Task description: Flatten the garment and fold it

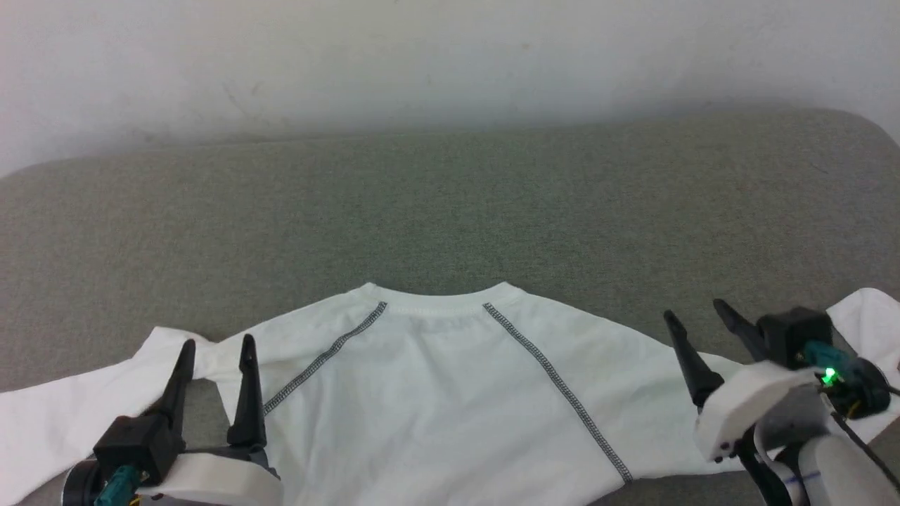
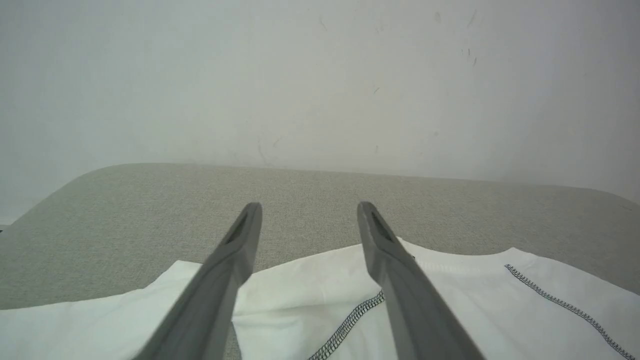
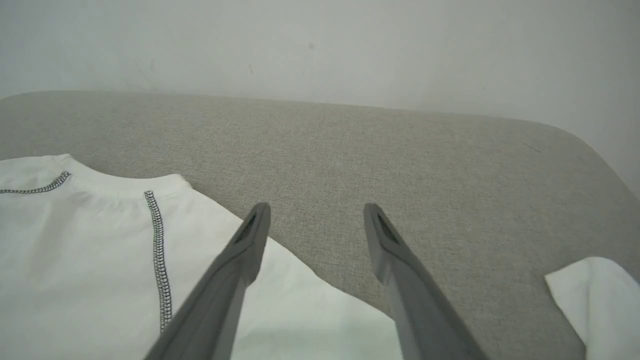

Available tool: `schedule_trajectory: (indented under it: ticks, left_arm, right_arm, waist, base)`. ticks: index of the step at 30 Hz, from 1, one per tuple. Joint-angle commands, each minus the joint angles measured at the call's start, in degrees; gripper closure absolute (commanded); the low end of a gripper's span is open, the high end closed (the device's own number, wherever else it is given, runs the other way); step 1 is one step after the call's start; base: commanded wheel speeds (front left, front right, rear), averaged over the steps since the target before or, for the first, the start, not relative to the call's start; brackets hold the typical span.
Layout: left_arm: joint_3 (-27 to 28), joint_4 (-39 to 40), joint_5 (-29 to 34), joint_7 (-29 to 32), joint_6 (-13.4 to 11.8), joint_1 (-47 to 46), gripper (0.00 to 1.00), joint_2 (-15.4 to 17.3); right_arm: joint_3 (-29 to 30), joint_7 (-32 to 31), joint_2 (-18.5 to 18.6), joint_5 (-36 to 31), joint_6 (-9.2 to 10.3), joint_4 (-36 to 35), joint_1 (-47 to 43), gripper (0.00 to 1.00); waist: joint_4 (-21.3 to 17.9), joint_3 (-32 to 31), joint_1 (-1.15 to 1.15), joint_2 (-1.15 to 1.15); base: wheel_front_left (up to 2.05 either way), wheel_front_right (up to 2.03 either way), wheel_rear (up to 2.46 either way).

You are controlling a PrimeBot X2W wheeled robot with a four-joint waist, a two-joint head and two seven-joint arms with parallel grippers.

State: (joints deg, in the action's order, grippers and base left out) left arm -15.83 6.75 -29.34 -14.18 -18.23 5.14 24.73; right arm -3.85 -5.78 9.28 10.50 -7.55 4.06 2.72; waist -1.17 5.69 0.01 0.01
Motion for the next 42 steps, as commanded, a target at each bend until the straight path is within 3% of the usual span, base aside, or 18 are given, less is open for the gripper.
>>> schedule_trajectory:
  ticks: [1,7,10,13,15,19,20,21,22,28,33,37,42]
  left_arm:
    - [-0.6,-0.2,0.7,-0.4,0.2,-1.7,0.0,-0.7]
    - [-1.9,-1.5,1.5,-0.5,1.2,-4.5,0.0,-2.3]
    - [-2.3,-2.6,1.8,-0.6,1.7,-5.9,0.0,-3.3]
    - [-2.2,-3.3,1.8,-0.7,1.8,-6.2,0.0,-3.7]
    - [-2.0,-3.9,2.0,-0.7,2.0,-6.5,0.0,-4.0]
    - [-1.9,-4.6,1.9,-0.7,2.1,-6.7,0.0,-4.0]
    - [-1.7,-5.1,1.8,-0.4,2.2,-6.9,0.0,-3.6]
    - [-1.7,-5.1,1.8,-0.4,2.2,-6.9,0.0,-3.6]
    - [-1.7,-5.4,1.7,0.1,2.3,-7.2,0.0,-3.3]
    - [-1.8,-8.2,0.2,5.0,5.8,-12.2,0.0,-0.1]
    - [-4.3,-13.9,-3.3,16.3,13.3,-19.2,0.0,4.0]
    - [-7.1,-19.7,-6.2,27.2,19.5,-24.8,0.0,6.8]
    - [-9.3,-26.4,-11.2,39.1,23.8,-30.5,0.0,8.1]
  right_arm:
    - [-2.6,-1.9,2.2,2.3,0.06,3.9,4.4,0.0]
    - [-13.0,-9.8,8.0,11.2,0.06,13.8,14.3,0.0]
    - [-21.6,-15.4,11.7,17.9,0.06,18.6,20.6,0.0]
    - [-24.9,-18.3,12.6,21.2,0.06,21.0,22.7,0.0]
    - [-29.2,-23.4,13.0,26.8,0.06,24.4,24.6,0.0]
    - [-33.0,-30.6,13.3,31.2,0.06,27.3,25.0,0.0]
    - [-35.2,-34.1,13.6,33.3,0.06,27.9,25.2,0.87]
    - [-35.2,-34.1,13.6,33.3,0.06,27.9,25.2,0.87]
    - [-35.6,-35.0,13.5,34.5,0.06,27.9,25.3,1.0]
    - [-35.8,-27.3,15.2,33.7,0.06,25.4,27.9,1.0]
    - [-33.5,-20.8,16.5,31.6,0.06,23.2,28.5,1.0]
    - [-33.0,-20.1,16.5,30.6,0.06,21.3,28.2,1.0]
    - [-32.7,-20.4,15.8,30.1,0.06,19.6,27.8,1.0]
  waist:
    - [2.2,1.9,-0.01,-0.01]
    - [4.9,4.1,-0.01,-0.01]
    - [6.4,5.5,-0.01,-0.01]
    - [6.7,6.0,-0.01,-0.01]
    - [6.9,6.5,-0.01,-0.01]
    - [7.0,6.7,-0.01,-0.01]
    - [6.9,6.6,-0.01,-0.01]
    - [6.9,6.6,-0.01,-0.01]
    - [6.8,6.6,-0.01,-0.01]
    - [5.6,4.9,-0.01,-0.01]
    - [4.3,3.3,-0.01,-0.01]
    - [2.4,3.2,-0.01,-0.01]
    - [0.1,4.5,-0.01,-0.01]
  base:
    - [0.0,0.0,0.0]
    - [0.0,0.0,0.0]
    - [0.0,0.0,0.0]
    - [0.0,0.0,0.0]
    - [0.0,0.0,0.0]
    - [0.0,0.0,0.0]
    - [0.0,0.0,0.0]
    - [0.0,0.0,0.0]
    - [0.0,0.0,0.0]
    - [0.0,0.0,0.0]
    - [0.0,0.0,0.0]
    - [0.0,0.0,0.0]
    - [0.0,0.0,0.0]
